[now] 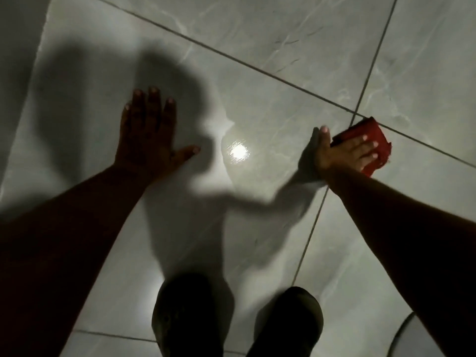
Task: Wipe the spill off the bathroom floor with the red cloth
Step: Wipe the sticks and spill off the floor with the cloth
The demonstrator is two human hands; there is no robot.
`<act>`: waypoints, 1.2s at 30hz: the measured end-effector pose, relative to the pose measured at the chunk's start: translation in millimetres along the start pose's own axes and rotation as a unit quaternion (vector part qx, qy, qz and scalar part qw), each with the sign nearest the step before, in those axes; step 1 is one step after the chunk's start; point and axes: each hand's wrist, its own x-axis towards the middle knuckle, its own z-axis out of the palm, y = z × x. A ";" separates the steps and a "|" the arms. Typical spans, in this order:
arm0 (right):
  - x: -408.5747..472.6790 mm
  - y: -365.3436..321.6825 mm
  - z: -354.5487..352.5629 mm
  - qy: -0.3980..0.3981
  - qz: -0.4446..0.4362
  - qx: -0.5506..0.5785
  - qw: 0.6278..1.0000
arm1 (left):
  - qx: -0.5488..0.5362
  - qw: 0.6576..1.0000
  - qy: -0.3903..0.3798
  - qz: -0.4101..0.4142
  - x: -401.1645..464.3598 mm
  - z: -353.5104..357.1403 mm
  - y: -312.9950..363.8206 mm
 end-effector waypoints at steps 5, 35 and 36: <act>-26.9 -98.7 19.6 0.017 -0.062 0.004 0.998 | -0.023 1.000 -0.005 -0.003 -0.4 1.0 1.3; -88.1 -142.5 50.8 -0.072 -0.313 0.003 0.947 | 0.015 1.000 -0.006 -0.003 0.1 -0.1 0.7; -96.4 -142.2 54.3 -0.080 -0.373 0.000 0.924 | 0.012 1.000 -0.009 -0.006 -0.3 -0.4 0.8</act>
